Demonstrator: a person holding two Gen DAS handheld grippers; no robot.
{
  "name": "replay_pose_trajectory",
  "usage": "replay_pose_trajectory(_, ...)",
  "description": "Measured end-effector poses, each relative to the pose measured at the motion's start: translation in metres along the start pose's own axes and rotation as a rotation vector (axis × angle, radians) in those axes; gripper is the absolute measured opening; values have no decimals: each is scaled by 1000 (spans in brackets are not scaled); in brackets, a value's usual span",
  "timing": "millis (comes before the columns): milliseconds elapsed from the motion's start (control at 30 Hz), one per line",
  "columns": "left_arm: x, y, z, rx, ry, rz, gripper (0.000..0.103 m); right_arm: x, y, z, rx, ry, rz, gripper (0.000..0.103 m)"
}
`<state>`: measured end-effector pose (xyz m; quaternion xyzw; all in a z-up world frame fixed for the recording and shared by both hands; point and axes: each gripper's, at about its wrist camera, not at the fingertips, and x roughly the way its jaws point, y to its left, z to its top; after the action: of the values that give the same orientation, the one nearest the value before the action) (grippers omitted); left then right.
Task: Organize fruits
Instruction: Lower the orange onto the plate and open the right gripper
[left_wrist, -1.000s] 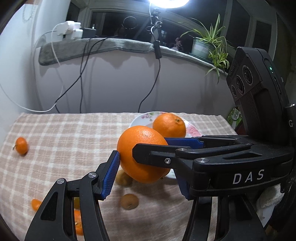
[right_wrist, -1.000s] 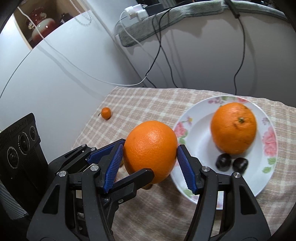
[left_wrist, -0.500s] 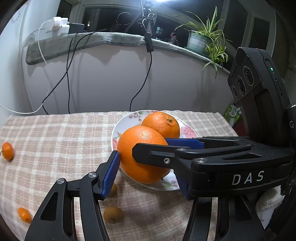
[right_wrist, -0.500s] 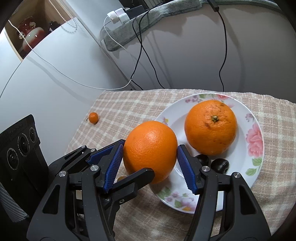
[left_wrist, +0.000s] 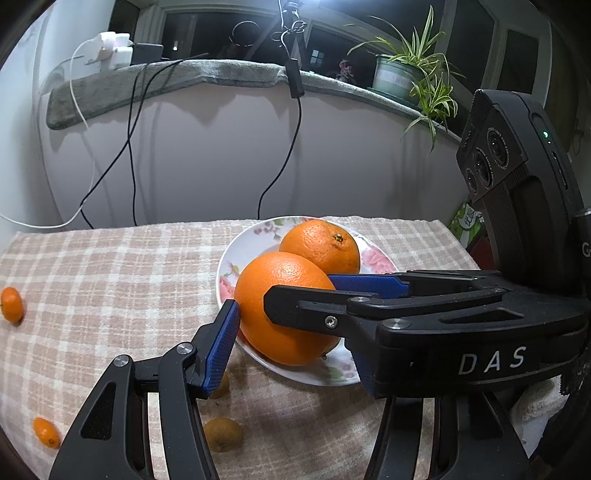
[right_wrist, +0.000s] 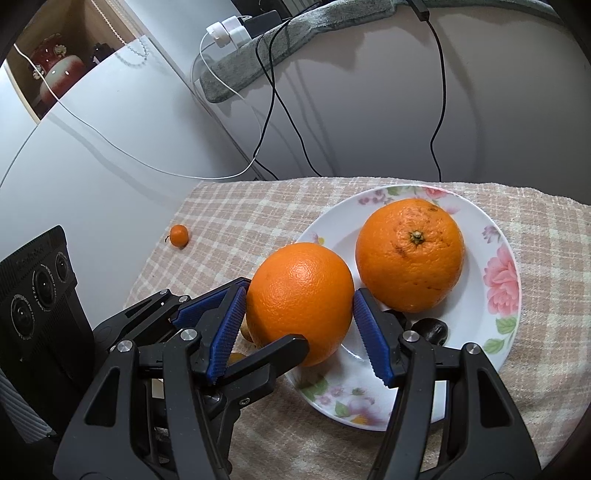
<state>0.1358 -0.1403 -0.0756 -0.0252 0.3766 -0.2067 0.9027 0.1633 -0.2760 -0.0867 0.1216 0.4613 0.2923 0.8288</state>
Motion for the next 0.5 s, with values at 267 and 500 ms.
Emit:
replay_pose_trajectory(267,-7,3,1,-1,-7,25,71,-8,3,1,-19,-31,-39,76)
replay_pose_trajectory(500,-16,4,-1,-4,-13,27,71,-16,3,-3,-12,-44,-57,77)
